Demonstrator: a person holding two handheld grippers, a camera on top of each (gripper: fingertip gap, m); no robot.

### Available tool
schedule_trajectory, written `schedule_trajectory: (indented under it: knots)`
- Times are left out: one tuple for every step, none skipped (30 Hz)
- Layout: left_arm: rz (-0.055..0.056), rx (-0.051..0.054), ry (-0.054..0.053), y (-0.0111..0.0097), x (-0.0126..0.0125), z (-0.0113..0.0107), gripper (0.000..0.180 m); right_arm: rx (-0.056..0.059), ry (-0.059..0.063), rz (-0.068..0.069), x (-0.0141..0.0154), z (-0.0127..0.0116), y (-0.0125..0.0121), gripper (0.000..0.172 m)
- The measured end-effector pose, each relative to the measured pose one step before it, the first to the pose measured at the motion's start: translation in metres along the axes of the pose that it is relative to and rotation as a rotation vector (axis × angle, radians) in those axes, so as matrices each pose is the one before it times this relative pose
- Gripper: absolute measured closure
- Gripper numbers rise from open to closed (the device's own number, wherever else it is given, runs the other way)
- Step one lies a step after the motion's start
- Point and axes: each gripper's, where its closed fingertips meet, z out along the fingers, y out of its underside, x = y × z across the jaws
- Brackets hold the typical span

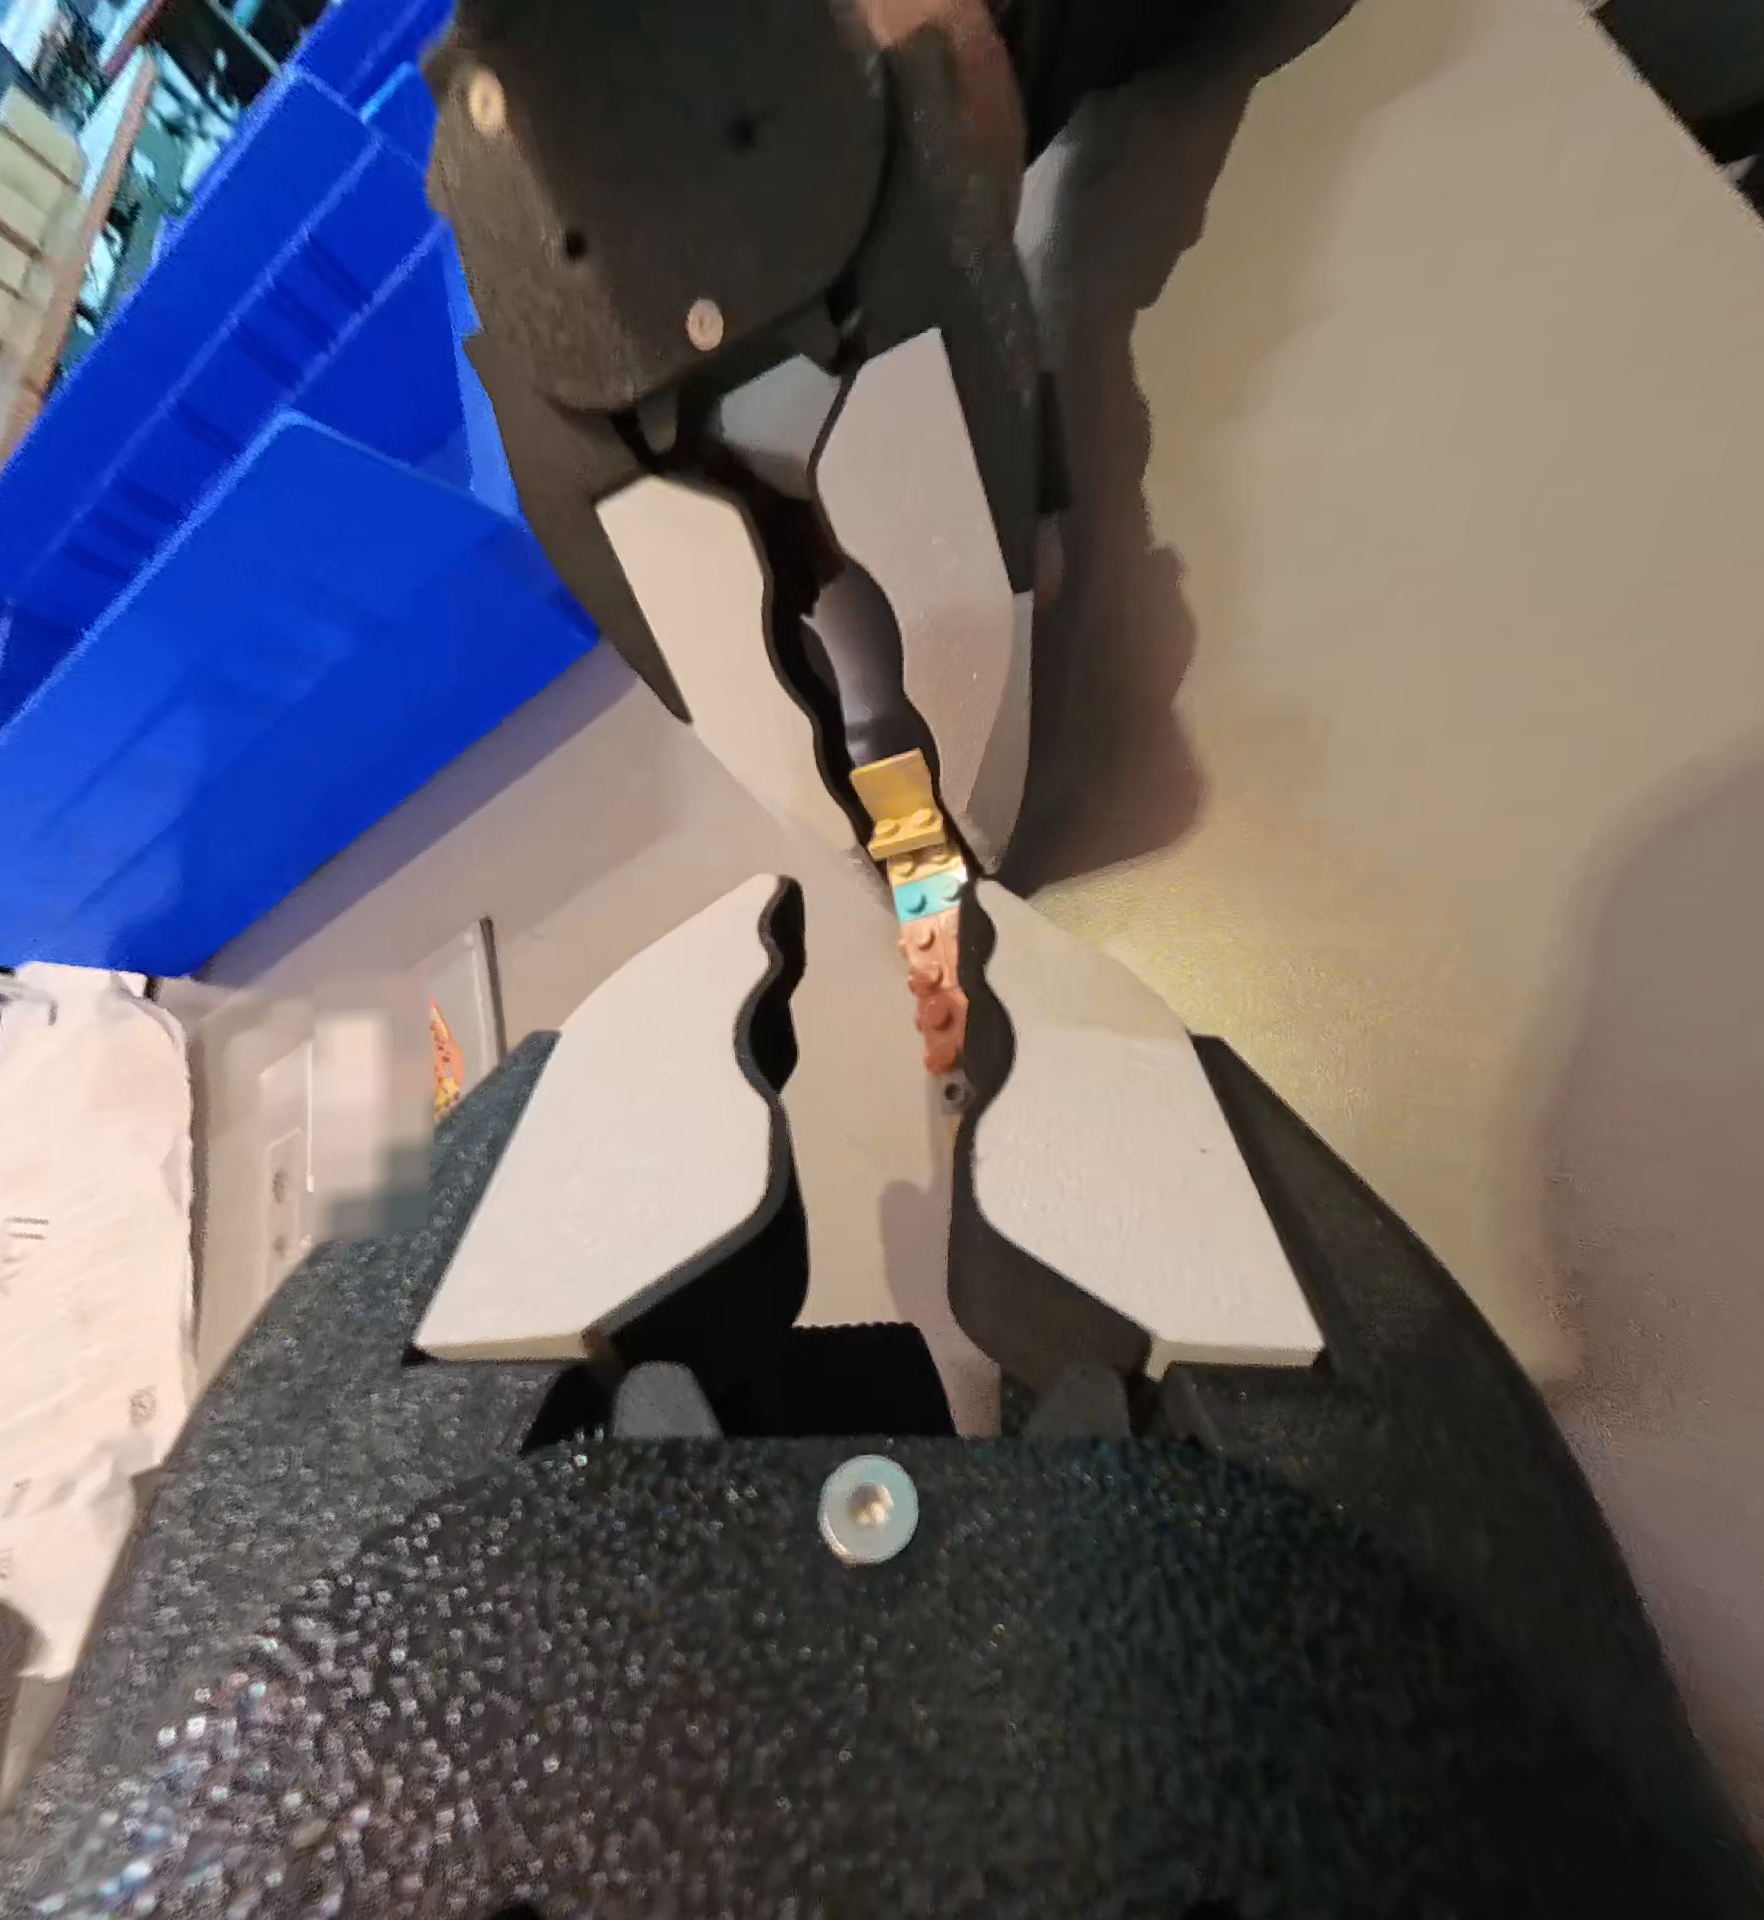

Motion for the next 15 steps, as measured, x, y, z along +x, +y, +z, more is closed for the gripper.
schedule_trajectory:
  knots:
    - [0.0183,0.0067,0.0003,-0.00218,0.00051,-0.00194,0.152,0.0066,-0.0271,0.0357,-0.00138,0.00026,-0.00013,0.155]
    - [0.0242,-0.0007,0.0046,-0.00130,0.00192,-0.00067,0.151,0.0066,-0.0241,0.0382,-0.00084,-0.00005,-0.00025,0.154]
    - [0.0299,-0.0091,0.0039,-0.00022,0.00248,0.00019,0.151,0.0062,-0.0156,0.0284,0.00008,-0.00023,-0.00039,0.154]
    - [0.0239,-0.0154,-0.0016,0.00097,0.00182,0.00120,0.151,-0.0040,-0.0042,0.0118,0.00097,0.00001,0.00102,0.154]
    - [0.0142,-0.0198,-0.0027,0.00189,0.00111,0.00184,0.151,-0.0126,0.0074,-0.0007,0.00156,0.00025,0.00201,0.154]
    - [0.0075,-0.0196,0.0036,0.00257,0.00159,0.00196,0.150,-0.0111,0.0060,-0.0014,0.00087,0.00044,0.00164,0.154]
    - [0.0022,-0.0173,0.0074,0.00262,0.00165,0.00176,0.150,-0.0096,0.0021,0.0008,-0.00010,0.00057,0.00102,0.154]
    - [-0.0023,-0.0184,0.0029,0.00305,0.00059,0.00142,0.150,-0.0082,0.0033,-0.0034,-0.00020,0.00036,0.00061,0.154]
    - [-0.0104,-0.0208,0.0074,0.00344,0.00063,0.00144,0.150,-0.0096,0.0026,-0.0060,-0.00047,0.00030,0.00047,0.154]
    - [-0.0193,-0.0255,0.0136,0.00402,0.00112,0.00163,0.149,-0.0092,0.0028,-0.0082,-0.00029,0.00046,0.00054,0.154]
    - [-0.0209,-0.0272,0.0094,0.00403,0.00035,0.00179,0.147,-0.0066,0.0029,-0.0079,-0.00030,0.00057,0.00011,0.154]
    - [-0.0188,-0.0222,0.0027,0.00332,-0.00042,0.00174,0.144,-0.0062,0.0034,-0.0042,-0.00009,0.00050,0.00012,0.154]
    - [-0.0193,-0.0145,0.0063,0.00221,0.00014,0.00153,0.143,-0.0069,0.0042,-0.0030,0.00006,0.00041,0.00024,0.154]
    - [-0.0243,-0.0091,0.0132,0.00141,0.00097,0.00145,0.142,-0.0068,0.0049,-0.0059,0.00009,0.00054,0.00022,0.154]
    - [-0.0299,-0.0080,0.0179,0.00130,0.00139,0.00144,0.140,-0.0066,0.0054,-0.0079,0.00008,0.00039,0.00036,0.155]
